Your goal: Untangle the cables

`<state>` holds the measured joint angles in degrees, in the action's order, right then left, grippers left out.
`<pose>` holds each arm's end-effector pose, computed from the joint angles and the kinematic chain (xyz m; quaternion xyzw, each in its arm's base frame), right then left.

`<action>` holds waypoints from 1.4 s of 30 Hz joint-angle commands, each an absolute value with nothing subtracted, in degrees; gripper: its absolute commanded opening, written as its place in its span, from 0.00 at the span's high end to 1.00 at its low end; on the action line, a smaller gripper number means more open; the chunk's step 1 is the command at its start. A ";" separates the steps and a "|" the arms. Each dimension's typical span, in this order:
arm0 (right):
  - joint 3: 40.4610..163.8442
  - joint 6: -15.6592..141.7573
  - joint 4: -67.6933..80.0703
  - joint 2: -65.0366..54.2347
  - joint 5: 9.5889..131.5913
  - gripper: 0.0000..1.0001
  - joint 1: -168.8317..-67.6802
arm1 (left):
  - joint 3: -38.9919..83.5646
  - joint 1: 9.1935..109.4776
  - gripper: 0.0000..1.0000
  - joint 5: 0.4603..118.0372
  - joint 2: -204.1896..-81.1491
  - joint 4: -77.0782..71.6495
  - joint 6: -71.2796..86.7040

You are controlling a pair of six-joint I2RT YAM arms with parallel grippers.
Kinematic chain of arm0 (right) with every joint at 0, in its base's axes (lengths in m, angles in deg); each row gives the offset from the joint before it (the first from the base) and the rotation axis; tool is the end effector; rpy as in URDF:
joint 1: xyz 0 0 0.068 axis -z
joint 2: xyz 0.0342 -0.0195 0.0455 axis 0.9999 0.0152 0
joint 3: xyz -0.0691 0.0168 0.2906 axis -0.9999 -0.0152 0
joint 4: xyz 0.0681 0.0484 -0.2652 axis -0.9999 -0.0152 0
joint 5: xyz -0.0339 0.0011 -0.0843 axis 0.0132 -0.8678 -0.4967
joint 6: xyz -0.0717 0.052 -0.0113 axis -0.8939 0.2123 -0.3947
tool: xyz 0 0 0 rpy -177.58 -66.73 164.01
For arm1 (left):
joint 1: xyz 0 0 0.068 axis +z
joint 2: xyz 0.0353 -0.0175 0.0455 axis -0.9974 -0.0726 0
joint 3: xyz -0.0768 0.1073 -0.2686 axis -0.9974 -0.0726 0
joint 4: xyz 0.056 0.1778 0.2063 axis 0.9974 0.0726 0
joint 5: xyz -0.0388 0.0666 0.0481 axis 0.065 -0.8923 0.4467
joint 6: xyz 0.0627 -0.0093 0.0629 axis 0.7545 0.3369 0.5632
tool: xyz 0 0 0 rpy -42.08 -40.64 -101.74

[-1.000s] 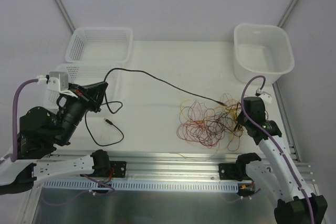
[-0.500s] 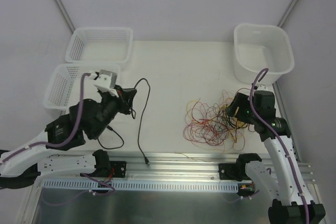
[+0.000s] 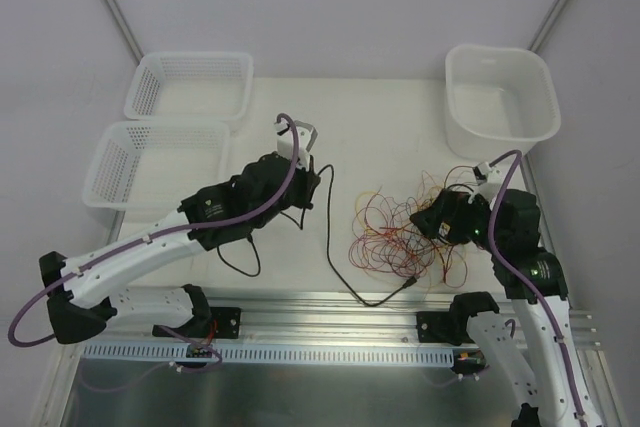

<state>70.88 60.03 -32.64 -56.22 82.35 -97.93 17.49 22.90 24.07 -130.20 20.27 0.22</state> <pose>0.1376 0.0481 0.3187 -0.1264 0.8281 0.1993 0.5085 0.1612 -0.2363 0.4120 0.1617 0.7746 -0.2414 0.5617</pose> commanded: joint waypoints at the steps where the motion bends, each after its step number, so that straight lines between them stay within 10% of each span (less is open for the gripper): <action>1: 71.00 59.22 -28.81 -55.99 89.49 0.00 -99.67 | 18.15 29.56 1.00 31.03 -133.78 15.83 -4.16; 17: 68.70 63.88 -18.89 -42.91 74.22 0.00 -126.55 | -0.83 50.23 0.98 35.33 -131.77 12.75 -19.73; 24: 74.32 68.10 -12.22 -25.96 57.60 0.00 -145.00 | -5.05 50.42 0.72 45.17 -133.62 9.94 -22.63; 32: 82.40 71.09 -6.58 -9.95 51.00 0.00 -152.14 | -9.02 50.42 0.01 48.27 -118.70 13.08 -20.61; 42: 92.06 73.55 -6.04 8.50 48.97 0.06 -154.08 | 4.07 50.50 0.01 35.37 -103.75 30.57 -9.82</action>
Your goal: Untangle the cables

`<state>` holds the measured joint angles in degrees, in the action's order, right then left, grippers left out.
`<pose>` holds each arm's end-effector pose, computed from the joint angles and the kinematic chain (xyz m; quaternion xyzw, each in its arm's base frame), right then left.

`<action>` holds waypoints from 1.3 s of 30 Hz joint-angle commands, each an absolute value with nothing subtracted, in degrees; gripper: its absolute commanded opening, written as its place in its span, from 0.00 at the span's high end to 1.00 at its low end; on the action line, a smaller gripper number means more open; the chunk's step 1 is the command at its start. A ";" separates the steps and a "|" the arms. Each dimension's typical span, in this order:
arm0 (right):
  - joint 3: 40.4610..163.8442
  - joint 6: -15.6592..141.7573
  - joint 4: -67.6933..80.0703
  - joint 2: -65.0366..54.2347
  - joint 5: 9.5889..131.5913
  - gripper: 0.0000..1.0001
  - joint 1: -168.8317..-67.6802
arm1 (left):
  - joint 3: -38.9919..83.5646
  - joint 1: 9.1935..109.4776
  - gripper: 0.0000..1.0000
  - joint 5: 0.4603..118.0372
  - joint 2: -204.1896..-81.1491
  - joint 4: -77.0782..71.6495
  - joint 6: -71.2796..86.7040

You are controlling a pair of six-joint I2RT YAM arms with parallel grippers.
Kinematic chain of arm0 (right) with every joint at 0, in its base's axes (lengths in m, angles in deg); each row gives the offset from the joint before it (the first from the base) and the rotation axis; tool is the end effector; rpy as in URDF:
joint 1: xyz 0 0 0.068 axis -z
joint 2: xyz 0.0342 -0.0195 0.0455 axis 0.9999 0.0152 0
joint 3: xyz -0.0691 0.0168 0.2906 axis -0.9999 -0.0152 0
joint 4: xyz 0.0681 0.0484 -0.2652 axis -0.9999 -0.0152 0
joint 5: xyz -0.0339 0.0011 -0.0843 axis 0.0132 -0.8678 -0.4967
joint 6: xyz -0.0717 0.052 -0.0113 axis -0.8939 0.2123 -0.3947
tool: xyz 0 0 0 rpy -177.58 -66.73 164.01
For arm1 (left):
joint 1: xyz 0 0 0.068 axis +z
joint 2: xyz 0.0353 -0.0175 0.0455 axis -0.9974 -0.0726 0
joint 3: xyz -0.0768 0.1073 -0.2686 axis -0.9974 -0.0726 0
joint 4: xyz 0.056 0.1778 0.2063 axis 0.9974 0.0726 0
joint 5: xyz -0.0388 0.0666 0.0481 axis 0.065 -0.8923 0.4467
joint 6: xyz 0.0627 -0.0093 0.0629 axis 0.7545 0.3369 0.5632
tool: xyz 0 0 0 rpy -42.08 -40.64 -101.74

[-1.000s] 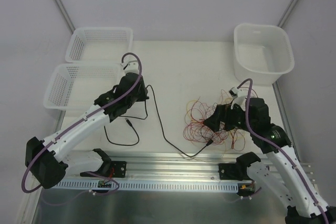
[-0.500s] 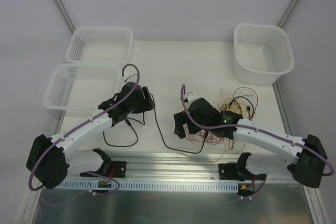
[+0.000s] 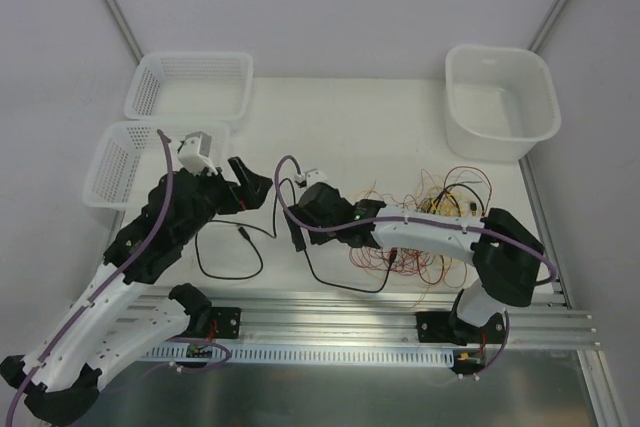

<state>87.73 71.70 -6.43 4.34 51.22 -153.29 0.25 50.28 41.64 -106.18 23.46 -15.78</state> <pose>0.1861 0.3472 0.2238 -0.3386 0.8474 0.1829 0.3658 0.1605 -0.0988 0.3725 -0.0475 0.7794 -0.3072 0.5439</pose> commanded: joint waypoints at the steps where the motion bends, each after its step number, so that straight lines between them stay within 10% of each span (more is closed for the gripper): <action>1: 92.95 73.64 -6.74 9.83 48.71 0.08 -154.34 | 4.60 50.50 0.01 34.21 -103.30 31.81 -8.93; 18: 95.43 75.75 -10.88 16.80 47.22 0.28 -155.40 | -9.97 50.50 0.01 27.79 -94.68 46.84 -24.71; 39: 83.56 74.78 -14.22 -4.47 34.66 0.07 -158.74 | -13.76 50.50 0.08 24.18 -128.07 33.93 -55.32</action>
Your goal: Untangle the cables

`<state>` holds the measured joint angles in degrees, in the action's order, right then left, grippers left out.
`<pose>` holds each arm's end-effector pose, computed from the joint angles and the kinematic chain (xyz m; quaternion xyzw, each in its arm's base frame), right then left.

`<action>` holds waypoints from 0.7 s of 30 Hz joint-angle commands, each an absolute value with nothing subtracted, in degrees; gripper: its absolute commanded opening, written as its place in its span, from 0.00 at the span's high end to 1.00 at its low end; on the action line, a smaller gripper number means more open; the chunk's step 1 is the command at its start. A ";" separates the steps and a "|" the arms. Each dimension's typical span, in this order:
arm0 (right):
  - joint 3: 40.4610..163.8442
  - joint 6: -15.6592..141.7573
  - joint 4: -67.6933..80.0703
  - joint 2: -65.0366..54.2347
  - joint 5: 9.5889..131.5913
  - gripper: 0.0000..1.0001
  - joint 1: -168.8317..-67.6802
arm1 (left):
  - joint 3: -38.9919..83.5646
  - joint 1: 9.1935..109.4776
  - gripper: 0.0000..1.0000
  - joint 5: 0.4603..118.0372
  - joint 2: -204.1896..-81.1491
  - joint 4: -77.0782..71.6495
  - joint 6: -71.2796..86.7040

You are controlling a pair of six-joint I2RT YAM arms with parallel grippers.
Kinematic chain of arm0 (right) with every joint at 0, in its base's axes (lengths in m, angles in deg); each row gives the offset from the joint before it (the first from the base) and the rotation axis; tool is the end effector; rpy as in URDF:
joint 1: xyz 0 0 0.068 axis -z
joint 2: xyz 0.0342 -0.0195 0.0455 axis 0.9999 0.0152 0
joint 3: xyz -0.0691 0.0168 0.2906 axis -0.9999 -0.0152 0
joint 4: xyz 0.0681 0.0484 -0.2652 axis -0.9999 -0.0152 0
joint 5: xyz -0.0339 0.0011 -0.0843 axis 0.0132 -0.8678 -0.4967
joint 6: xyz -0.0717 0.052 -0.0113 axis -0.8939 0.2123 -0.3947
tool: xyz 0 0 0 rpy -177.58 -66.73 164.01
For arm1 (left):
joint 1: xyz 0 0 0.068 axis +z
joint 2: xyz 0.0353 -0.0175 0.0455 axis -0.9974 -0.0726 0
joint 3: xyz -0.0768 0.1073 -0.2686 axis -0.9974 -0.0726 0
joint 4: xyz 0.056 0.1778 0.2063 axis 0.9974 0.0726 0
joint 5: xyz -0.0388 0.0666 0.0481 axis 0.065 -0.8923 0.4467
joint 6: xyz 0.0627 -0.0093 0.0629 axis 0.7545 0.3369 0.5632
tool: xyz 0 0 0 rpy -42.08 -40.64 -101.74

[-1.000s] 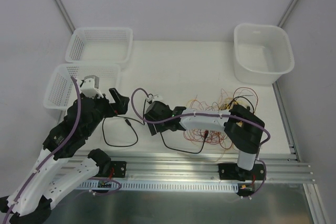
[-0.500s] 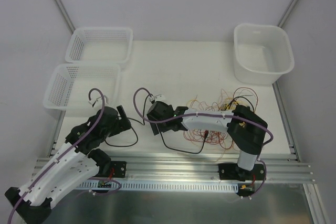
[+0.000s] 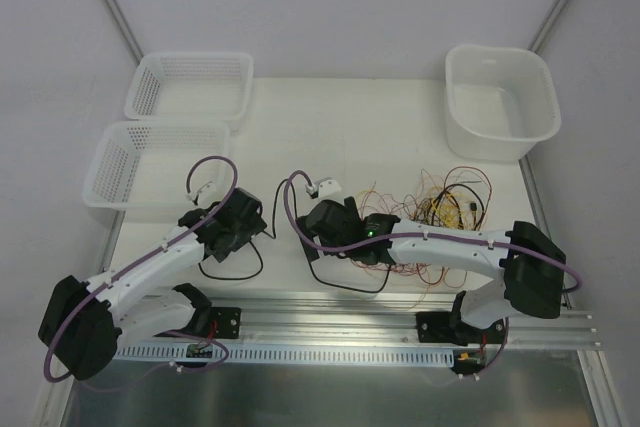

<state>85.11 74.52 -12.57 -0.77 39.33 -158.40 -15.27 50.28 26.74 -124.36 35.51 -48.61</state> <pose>0.1575 0.3259 0.2311 -0.3228 0.8532 0.1138 0.3936 0.1848 -0.0919 0.1880 -0.3167 0.8882 -0.0824 0.3226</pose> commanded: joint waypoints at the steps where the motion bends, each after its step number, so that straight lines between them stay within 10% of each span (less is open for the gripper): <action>1: 82.86 74.78 -14.66 -5.26 34.04 0.05 -158.83 | -13.59 50.42 0.08 23.83 -129.48 33.76 -56.02; 21: 72.31 74.96 -15.45 -20.04 27.18 0.00 -159.09 | -7.08 50.50 0.23 27.51 -150.67 29.98 -57.26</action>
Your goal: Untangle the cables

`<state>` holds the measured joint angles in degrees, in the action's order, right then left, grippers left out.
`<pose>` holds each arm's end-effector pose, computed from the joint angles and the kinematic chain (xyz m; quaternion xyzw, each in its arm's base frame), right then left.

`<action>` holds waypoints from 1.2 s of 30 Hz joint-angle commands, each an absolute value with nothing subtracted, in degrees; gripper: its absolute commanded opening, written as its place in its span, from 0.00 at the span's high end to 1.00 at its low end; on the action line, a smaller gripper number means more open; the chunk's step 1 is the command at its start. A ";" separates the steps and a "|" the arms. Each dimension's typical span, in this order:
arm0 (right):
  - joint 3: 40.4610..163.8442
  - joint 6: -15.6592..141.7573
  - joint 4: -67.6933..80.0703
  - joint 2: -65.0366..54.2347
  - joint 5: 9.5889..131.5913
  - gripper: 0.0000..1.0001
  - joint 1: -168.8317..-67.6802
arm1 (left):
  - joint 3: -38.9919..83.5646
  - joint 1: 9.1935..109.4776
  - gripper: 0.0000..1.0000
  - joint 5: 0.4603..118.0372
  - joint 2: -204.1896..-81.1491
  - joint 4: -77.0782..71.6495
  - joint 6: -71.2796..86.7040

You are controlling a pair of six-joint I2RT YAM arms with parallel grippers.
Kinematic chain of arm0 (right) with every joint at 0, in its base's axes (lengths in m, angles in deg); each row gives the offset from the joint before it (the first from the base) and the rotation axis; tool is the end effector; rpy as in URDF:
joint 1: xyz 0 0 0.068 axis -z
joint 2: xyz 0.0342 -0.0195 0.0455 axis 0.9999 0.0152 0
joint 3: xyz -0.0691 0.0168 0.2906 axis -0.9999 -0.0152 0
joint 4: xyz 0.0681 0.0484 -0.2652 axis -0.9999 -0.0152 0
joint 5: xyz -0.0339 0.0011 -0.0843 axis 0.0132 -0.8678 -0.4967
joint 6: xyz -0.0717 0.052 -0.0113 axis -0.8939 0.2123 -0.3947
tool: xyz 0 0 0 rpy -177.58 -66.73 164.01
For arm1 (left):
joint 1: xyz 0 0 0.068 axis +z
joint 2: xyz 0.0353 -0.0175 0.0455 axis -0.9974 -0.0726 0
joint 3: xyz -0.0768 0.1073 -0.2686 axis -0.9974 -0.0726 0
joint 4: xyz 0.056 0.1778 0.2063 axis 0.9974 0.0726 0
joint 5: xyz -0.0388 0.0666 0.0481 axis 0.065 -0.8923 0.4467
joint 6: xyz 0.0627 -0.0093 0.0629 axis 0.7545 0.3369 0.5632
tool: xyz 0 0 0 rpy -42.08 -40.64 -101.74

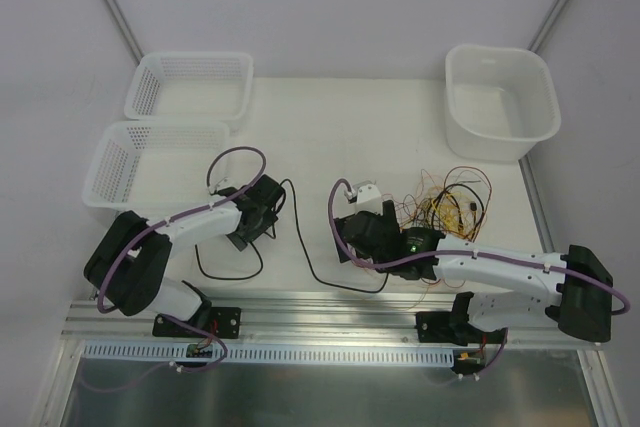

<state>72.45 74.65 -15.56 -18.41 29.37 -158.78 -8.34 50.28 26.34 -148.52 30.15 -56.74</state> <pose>0.1377 0.2447 0.2419 -0.2810 0.8444 0.0659 0.4514 0.2350 -0.1271 0.1419 -0.3670 0.8909 -0.0188 0.2671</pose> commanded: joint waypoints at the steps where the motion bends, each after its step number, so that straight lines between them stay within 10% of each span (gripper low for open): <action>1: 72.14 74.96 -15.45 -20.21 27.00 0.01 -159.18 | -7.43 50.42 0.32 27.87 -151.37 30.06 -57.35; 12: 71.87 74.87 -15.28 -20.21 26.82 0.00 -159.09 | -8.49 50.33 1.00 30.16 -152.69 30.59 -53.93; 36: 66.86 70.21 -11.67 -46.31 33.07 0.00 -159.00 | 36.73 51.73 1.00 36.93 -138.89 36.39 -17.20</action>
<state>67.51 71.48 -11.50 -43.63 33.82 -158.82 27.92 50.26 35.28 -139.01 33.58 -23.60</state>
